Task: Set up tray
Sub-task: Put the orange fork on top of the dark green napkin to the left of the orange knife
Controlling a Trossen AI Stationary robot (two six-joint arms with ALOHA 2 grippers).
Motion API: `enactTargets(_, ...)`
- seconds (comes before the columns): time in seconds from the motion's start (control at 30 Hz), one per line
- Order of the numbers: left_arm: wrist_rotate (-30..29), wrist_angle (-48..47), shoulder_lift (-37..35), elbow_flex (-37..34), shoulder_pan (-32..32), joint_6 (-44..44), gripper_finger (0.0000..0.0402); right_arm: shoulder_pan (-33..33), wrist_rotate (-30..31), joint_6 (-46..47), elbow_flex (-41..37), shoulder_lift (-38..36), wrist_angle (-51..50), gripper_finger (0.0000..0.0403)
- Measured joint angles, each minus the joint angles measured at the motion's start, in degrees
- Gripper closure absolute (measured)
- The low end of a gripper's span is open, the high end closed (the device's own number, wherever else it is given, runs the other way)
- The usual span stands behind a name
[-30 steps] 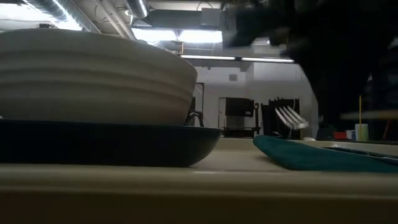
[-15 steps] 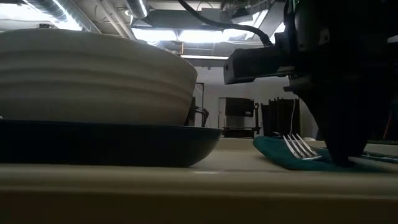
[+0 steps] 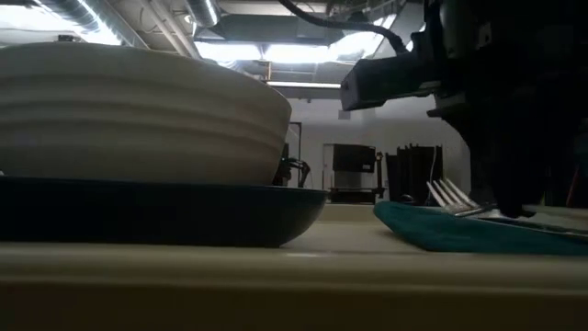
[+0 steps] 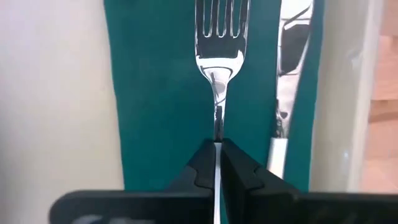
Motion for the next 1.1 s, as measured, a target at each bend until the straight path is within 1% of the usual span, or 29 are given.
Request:
enactTargets(0.23, 0.15, 0.00, 0.02, -0.02, 0.00, -0.40, 0.0258, 0.11, -0.35, 0.21, -0.30, -0.02, -0.19, 0.0393)
enactTargets(0.33, 0.15, 0.00, 0.02, 0.00, 0.00, -0.40, 0.0258, 0.21, -1.69, 0.56, -0.73, -0.01, -1.51, 0.0393)
enactTargets(0.83, 0.15, 0.00, 0.02, -0.02, 0.00, -0.40, 0.0258, 0.35, -2.24, 0.85, -1.35, -0.02, -1.51, 0.0393)
enactTargets(1.1, 0.57, 0.00, 0.02, -0.02, 0.00, -0.40, 0.0258, 0.35, -2.26, 1.26, -4.38, 0.02, 3.77, 0.0393)
